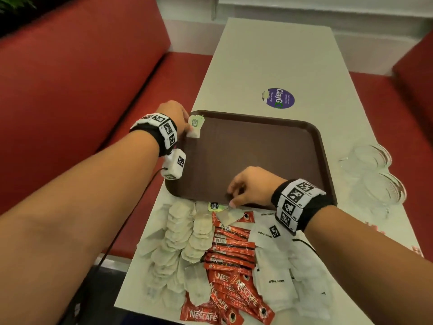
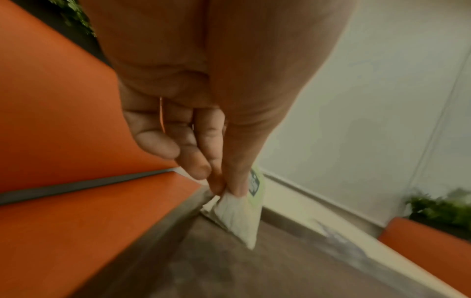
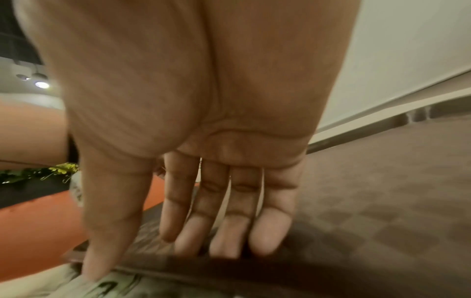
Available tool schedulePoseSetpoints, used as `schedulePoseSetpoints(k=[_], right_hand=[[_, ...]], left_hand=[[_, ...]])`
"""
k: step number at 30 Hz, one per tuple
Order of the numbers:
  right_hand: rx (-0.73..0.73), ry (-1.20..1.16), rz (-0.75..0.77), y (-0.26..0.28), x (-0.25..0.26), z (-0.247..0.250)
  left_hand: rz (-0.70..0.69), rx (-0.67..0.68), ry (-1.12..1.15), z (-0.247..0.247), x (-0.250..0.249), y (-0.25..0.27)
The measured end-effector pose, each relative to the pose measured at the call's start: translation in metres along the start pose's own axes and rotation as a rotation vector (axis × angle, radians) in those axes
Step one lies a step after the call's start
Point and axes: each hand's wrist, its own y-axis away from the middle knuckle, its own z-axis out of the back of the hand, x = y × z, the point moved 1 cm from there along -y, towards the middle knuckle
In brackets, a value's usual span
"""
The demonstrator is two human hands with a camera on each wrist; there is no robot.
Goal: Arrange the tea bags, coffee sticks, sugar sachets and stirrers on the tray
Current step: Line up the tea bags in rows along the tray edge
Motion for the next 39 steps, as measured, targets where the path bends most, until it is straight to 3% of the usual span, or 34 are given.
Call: schedulePoseSetpoints(k=[3, 11, 18, 25, 28, 32, 36, 39], right_hand=[[0.005, 0.038, 0.013, -0.002, -0.004, -0.007], [-0.018, 0.008, 0.008, -0.002, -0.013, -0.01], [-0.011, -0.008, 0.012, -0.003, -0.015, -0.01], [-0.005, 0.021, 0.0, 0.001, -0.012, -0.008], [0.001, 0.044, -0.009, 0.005, -0.006, -0.006], [-0.069, 0.116, 0.029, 0.015, 0.008, -0.009], [-0.056, 0.196, 0.091, 0.027, 0.027, -0.025], [-0.043, 0.294, 0.071, 0.032, 0.034, -0.035]], left_hand=[[0.034, 0.079, -0.088, -0.011, 0.002, -0.03], [0.109, 0.133, -0.1, -0.032, 0.004, -0.066], [0.021, 0.089, -0.267, -0.036, -0.013, -0.069], [-0.027, 0.164, -0.314, -0.04, -0.027, -0.062], [-0.106, 0.145, -0.297, -0.025, -0.033, -0.041], [-0.36, 0.102, -0.102, -0.003, -0.034, 0.032], [-0.553, 0.355, -0.118, -0.001, -0.019, 0.123], [-0.549, 0.515, -0.162, -0.016, 0.001, 0.163]])
